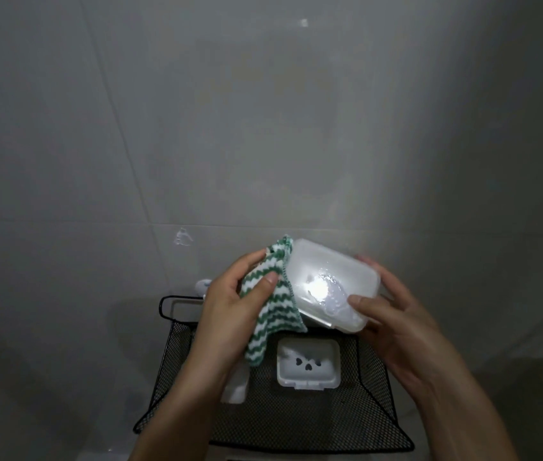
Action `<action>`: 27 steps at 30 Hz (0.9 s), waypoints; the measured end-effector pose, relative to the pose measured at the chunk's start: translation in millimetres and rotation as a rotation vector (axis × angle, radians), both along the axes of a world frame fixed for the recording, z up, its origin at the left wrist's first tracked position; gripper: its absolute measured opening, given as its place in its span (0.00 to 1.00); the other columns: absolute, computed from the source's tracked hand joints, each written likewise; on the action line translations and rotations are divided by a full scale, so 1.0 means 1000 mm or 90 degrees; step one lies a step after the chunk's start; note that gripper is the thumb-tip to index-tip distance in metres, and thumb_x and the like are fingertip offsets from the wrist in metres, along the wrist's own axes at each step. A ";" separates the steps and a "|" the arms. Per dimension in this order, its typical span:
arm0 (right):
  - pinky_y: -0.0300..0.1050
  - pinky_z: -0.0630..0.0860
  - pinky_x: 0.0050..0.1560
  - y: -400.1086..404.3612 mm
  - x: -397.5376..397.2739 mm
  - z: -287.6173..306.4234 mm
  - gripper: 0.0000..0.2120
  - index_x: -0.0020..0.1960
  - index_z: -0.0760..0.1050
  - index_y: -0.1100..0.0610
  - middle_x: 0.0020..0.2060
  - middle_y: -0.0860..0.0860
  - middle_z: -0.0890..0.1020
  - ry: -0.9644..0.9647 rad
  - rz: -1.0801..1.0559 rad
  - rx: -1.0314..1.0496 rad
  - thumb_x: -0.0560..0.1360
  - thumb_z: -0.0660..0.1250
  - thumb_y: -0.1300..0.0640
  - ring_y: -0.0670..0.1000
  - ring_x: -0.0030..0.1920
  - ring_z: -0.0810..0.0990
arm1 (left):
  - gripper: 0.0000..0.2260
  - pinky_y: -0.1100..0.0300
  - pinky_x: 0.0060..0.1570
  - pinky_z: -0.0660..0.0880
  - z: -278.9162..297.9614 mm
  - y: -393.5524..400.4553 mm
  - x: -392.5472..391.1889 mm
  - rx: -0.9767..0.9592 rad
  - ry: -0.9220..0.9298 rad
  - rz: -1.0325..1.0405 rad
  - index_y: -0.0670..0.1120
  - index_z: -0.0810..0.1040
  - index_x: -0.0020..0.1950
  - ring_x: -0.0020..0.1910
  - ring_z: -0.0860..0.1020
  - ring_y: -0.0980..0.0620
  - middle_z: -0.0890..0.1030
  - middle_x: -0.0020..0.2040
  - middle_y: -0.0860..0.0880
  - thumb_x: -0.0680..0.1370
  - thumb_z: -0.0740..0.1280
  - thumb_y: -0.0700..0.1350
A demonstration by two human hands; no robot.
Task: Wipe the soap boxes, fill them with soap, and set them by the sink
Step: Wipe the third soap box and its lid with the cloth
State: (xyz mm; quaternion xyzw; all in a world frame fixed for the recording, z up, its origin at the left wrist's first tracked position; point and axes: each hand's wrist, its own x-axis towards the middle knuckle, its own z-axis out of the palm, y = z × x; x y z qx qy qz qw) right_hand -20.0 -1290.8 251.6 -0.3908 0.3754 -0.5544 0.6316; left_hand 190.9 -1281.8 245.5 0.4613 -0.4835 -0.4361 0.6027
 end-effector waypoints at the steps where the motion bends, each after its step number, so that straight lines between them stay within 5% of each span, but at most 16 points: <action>1: 0.43 0.82 0.39 0.001 -0.001 0.000 0.31 0.64 0.80 0.52 0.53 0.56 0.86 0.014 0.010 0.001 0.61 0.75 0.62 0.54 0.48 0.87 | 0.15 0.57 0.42 0.82 0.002 -0.001 0.002 0.001 -0.008 0.008 0.59 0.80 0.61 0.48 0.86 0.49 0.86 0.52 0.52 0.78 0.71 0.44; 5: 0.49 0.84 0.45 0.002 -0.004 -0.005 0.27 0.59 0.83 0.55 0.54 0.56 0.86 0.077 0.054 0.040 0.60 0.76 0.55 0.55 0.51 0.86 | 0.11 0.50 0.39 0.83 0.009 -0.003 0.005 -0.020 -0.040 0.035 0.58 0.79 0.55 0.42 0.86 0.47 0.86 0.48 0.50 0.76 0.73 0.45; 8: 0.53 0.84 0.49 0.003 -0.004 -0.007 0.27 0.60 0.82 0.57 0.54 0.58 0.86 0.079 0.067 0.051 0.60 0.75 0.57 0.56 0.51 0.86 | 0.07 0.54 0.39 0.83 0.012 -0.002 0.004 -0.048 -0.097 0.079 0.57 0.80 0.53 0.42 0.85 0.51 0.86 0.46 0.52 0.77 0.71 0.46; 15: 0.45 0.83 0.37 0.006 0.006 -0.004 0.21 0.59 0.81 0.60 0.50 0.58 0.87 -0.015 0.011 0.017 0.66 0.71 0.61 0.53 0.46 0.87 | 0.09 0.68 0.43 0.77 0.005 0.015 -0.018 -0.129 -0.190 0.171 0.55 0.78 0.60 0.48 0.82 0.61 0.84 0.50 0.59 0.83 0.62 0.46; 21: 0.45 0.82 0.36 0.004 0.013 -0.003 0.19 0.57 0.81 0.60 0.48 0.57 0.87 -0.059 -0.061 0.012 0.66 0.71 0.60 0.52 0.44 0.87 | 0.09 0.51 0.53 0.80 -0.009 0.030 -0.035 -0.176 -0.124 0.142 0.50 0.79 0.53 0.55 0.82 0.53 0.82 0.54 0.52 0.75 0.71 0.38; 27: 0.47 0.84 0.37 0.004 0.010 -0.008 0.22 0.58 0.79 0.59 0.48 0.58 0.86 -0.052 -0.113 0.028 0.64 0.72 0.59 0.52 0.42 0.86 | 0.14 0.59 0.47 0.77 -0.017 0.043 -0.042 -0.245 -0.256 0.129 0.52 0.78 0.49 0.53 0.79 0.52 0.77 0.51 0.54 0.70 0.75 0.37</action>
